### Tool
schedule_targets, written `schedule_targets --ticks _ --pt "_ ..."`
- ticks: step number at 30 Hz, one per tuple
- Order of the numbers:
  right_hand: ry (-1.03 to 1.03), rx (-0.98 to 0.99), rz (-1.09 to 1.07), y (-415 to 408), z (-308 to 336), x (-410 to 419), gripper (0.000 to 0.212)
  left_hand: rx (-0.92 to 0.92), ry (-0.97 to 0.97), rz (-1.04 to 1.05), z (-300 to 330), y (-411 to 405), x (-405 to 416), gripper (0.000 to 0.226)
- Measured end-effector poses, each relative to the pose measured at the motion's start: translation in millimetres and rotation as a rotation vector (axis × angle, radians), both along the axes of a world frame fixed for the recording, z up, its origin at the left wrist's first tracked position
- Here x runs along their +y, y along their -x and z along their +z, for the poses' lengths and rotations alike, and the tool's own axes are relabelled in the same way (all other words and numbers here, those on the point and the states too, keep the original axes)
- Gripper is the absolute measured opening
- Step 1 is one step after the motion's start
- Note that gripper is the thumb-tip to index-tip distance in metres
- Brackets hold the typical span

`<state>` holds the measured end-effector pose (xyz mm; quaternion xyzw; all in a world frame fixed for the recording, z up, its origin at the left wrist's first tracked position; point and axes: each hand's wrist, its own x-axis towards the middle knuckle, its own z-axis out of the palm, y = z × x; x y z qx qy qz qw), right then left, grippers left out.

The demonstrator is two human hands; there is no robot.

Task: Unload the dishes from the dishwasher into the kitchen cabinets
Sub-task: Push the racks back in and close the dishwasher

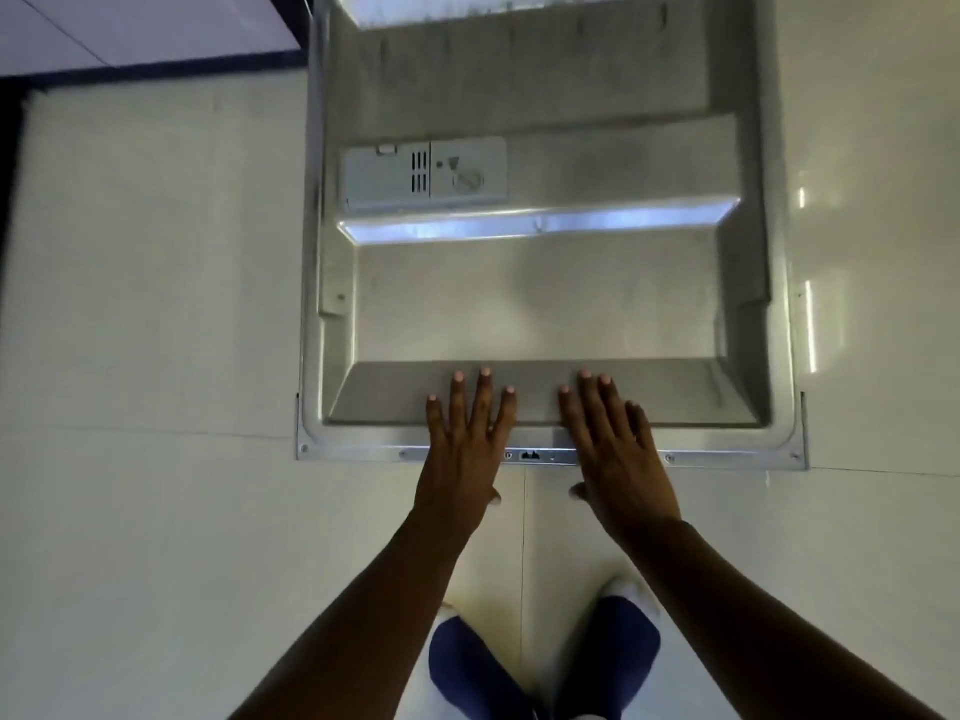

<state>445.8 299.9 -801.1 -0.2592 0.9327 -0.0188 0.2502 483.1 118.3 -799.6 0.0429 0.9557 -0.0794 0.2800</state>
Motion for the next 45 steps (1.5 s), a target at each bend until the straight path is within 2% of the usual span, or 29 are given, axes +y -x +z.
schedule_targets --ticks 2,4,6,11,14,17,19,22,25,27,28,30,32,34,39,43,45 --pt "-0.01 0.049 -0.003 -0.3 -5.7 4.9 0.117 0.077 0.048 0.015 -10.1 -3.9 1.7 0.125" --pt "-0.004 0.087 0.003 -3.9 -10.5 8.9 0.113 0.131 0.081 -0.035 -16.2 -6.4 2.0 0.104" --pt "0.029 0.12 0.015 -2.4 -11.8 10.2 0.11 0.188 0.113 -0.09 -16.4 -3.9 -3.1 0.094" --pt "0.084 0.171 0.052 4.2 9.1 9.3 0.103 0.125 0.115 -0.154 7.3 5.0 -10.1 0.102" --pt "0.066 0.154 0.074 8.3 38.0 10.3 0.102 0.053 0.054 -0.124 40.9 10.7 -13.8 0.108" --pt "0.061 0.133 0.11 15.6 80.4 9.7 0.101 -0.002 -0.002 -0.085 93.1 21.0 -16.6 0.1" --pt "0.032 0.108 0.186 36.6 131.9 9.8 0.097 -0.082 -0.08 -0.081 143.8 37.1 -23.9 0.094" --pt "0.0 0.035 0.348 85.1 231.6 5.2 0.092 -0.126 -0.208 -0.092 239.7 74.6 -45.1 0.098" --pt "0.02 -0.067 0.38 154.9 352.0 -9.3 0.075 -0.045 -0.34 -0.12 358.2 126.5 -73.9 0.087" --pt "0.034 -0.105 0.326 205.2 421.5 -19.0 0.076 -0.013 -0.425 -0.032 423.2 162.2 -91.6 0.082" --pt "0.049 -0.062 0.312 228.7 453.8 -23.3 0.079 0.03 -0.46 0.029 453.0 179.1 -100.8 0.085" --pt "0.091 0.168 0.28 262.7 502.3 -30.5 0.081 0.269 -0.484 0.057 494.8 206.4 -112.1 0.085" --pt "0.146 0.461 0.209 275.0 533.3 -37.1 0.078 0.577 -0.502 -0.011 520.0 220.0 -114.6 0.065" --pt "0.272 0.612 0.113 266.0 541.8 -42.4 0.063 0.722 -0.501 -0.054 527.4 220.3 -104.9 0.047" --pt "0.329 0.618 0.13 230.0 513.7 -46.9 0.051 0.783 -0.302 -0.052 499.9 218.8 -80.6 0.052" --pt "0.358 0.727 0.099 230.9 504.1 -48.1 0.038 0.81 -0.158 -0.044 490.1 222.6 -70.4 0.069" --pt "0.373 0.762 0.092 234.6 501.8 -48.8 0.035 0.805 -0.143 -0.034 492.8 225.6 -70.0 0.07"
